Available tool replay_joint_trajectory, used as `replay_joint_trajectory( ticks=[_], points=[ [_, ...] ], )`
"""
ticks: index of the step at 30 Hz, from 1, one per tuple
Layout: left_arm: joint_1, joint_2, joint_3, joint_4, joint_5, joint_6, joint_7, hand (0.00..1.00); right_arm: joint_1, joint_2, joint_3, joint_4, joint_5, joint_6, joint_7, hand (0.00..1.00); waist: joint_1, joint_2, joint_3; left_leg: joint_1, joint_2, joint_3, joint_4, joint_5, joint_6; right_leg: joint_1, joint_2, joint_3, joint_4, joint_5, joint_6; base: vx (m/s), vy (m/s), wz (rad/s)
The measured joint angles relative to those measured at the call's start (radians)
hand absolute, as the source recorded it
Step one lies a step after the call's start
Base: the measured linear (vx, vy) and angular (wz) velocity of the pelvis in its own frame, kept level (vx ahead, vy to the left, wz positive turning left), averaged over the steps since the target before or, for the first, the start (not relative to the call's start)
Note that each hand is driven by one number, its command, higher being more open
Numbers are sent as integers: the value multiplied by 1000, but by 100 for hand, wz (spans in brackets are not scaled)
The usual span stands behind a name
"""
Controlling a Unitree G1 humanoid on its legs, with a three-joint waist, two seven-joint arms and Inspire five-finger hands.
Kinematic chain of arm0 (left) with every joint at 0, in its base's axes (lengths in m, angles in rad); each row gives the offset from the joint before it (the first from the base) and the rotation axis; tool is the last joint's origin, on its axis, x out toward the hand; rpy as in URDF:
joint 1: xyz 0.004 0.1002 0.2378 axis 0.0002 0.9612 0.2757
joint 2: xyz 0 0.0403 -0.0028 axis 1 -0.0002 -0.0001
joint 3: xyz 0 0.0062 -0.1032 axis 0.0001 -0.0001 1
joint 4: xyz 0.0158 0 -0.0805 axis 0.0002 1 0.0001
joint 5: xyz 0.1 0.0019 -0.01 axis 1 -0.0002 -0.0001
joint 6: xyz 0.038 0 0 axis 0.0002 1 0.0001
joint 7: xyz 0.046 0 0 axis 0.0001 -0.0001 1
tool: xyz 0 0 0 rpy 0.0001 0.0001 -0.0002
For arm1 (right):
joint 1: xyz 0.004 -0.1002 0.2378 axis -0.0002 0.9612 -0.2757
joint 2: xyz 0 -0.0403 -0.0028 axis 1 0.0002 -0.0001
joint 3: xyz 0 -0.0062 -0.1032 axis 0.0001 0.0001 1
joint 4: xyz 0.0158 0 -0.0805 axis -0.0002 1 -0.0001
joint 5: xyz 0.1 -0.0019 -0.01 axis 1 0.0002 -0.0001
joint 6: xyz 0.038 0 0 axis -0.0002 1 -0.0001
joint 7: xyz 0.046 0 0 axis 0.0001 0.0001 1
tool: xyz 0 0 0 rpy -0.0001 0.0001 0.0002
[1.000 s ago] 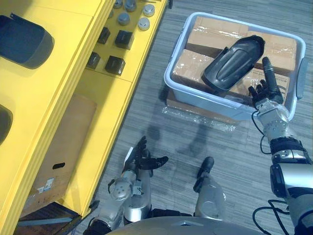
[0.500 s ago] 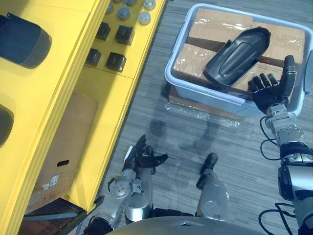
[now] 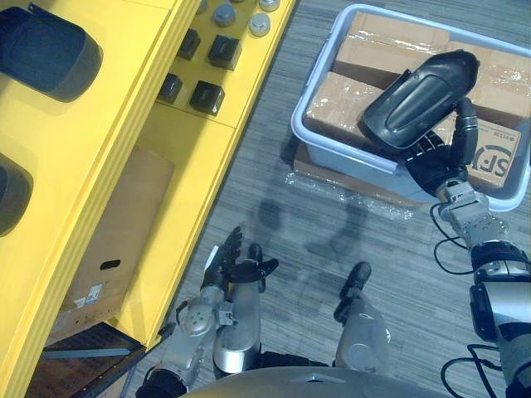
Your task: Walk over and take three plastic housings, then place them on the shelf
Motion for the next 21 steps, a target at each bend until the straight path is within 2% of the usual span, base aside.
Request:
replay_joint_trajectory(
  ticks=[15, 18, 21],
  points=[
    [-3, -1, -11, 17, -12, -4, 16, 100, -81, -4, -15, 58, -37, -6, -148, 100, 7, 2, 1, -47, 0, -17, 28, -5, 2, -33, -1, -8, 18, -1, -2, -22, 30, 1],
    [-14, -3, -24, 23, -12, -6, 24, 100, -88, -45, -33, 65, -37, -6, -164, 100, 24, 23, 12, -54, -2, -22, 31, -3, 2, -36, -3, -11, 18, -1, -2, -38, 36, 3],
    [-14, -3, -30, 25, -13, -9, 30, 100, -103, -54, -34, 65, -37, -6, -175, 100, 26, 28, 13, -62, -3, -24, 30, 0, 2, -43, -3, -12, 19, -1, -1, -15, 22, 1]
  ],
)
